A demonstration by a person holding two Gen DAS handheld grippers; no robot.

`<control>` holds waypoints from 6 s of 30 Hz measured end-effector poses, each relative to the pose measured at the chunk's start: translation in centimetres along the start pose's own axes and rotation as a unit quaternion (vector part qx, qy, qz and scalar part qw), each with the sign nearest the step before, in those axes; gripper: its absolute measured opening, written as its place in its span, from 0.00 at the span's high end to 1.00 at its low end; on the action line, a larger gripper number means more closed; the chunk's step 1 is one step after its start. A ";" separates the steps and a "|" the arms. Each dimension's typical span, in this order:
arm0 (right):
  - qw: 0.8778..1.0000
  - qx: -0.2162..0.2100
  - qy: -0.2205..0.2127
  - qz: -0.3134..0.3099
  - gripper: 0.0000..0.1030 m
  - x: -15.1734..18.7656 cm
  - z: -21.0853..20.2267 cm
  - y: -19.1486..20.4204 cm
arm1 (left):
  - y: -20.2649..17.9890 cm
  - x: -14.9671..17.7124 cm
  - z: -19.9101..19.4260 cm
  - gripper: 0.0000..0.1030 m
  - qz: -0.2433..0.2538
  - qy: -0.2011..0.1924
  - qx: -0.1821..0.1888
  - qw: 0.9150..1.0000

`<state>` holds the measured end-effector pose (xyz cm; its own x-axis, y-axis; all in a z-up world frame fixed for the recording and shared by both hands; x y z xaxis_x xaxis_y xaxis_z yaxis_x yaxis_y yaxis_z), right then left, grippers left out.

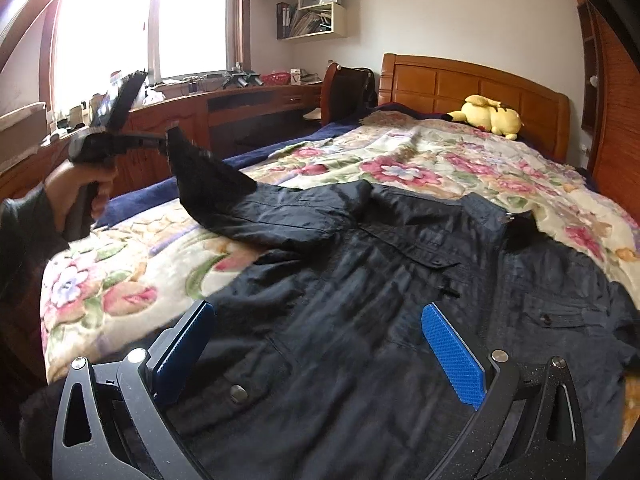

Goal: Fold large clothes

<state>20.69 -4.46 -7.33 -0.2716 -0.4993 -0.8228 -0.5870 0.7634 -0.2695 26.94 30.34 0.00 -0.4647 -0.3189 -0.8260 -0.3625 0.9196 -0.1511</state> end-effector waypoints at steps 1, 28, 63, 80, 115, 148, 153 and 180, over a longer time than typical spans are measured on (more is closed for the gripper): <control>1.000 0.000 0.003 -0.001 0.00 0.3 -0.2 -0.2 | -1.2 -0.3 -0.9 0.95 0.006 -0.010 0.005 1.000; 0.990 0.118 -0.014 0.082 0.00 5.7 -14.0 -10.4 | -33.2 6.4 -15.4 0.97 0.158 -0.010 0.224 0.962; 0.993 0.084 0.002 0.082 0.02 4.9 -11.1 -9.2 | -21.8 16.4 -13.8 0.22 0.067 0.025 0.196 0.978; 0.998 -0.004 0.055 0.021 0.23 4.9 -4.3 -4.5 | -16.7 17.7 -13.2 0.22 0.059 0.010 0.177 0.982; 0.990 0.115 0.021 0.082 0.90 7.5 -11.7 -13.2 | -19.9 18.9 -13.4 0.22 0.065 0.024 0.197 0.978; 0.973 0.139 0.125 0.134 0.36 15.6 -12.4 -17.5 | -30.4 20.0 -14.2 0.22 0.088 0.028 0.243 0.965; 0.974 0.123 0.135 0.131 0.36 16.4 -12.3 -17.3 | -32.3 20.0 -14.3 0.22 0.088 0.024 0.249 0.964; 0.933 0.230 0.202 0.187 0.36 21.2 -11.9 -36.3 | -36.7 21.5 -10.3 0.22 0.121 0.038 0.239 0.963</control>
<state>27.14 -47.64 -9.07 -0.7116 -0.2053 -0.6719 -0.0291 0.9641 -0.2638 21.92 -12.65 -6.61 -0.5529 -0.0821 -0.8292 0.1685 0.9636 -0.2077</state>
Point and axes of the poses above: each gripper's, at about its wrist camera, not at the fingertips, and z roughly the way its jaws point, y to its left, x to its underside, the point moved 10 cm from there along z, roughly the way its jaws point, and after that the axes turned 15 degrees about -z, right-handed, at the moved point
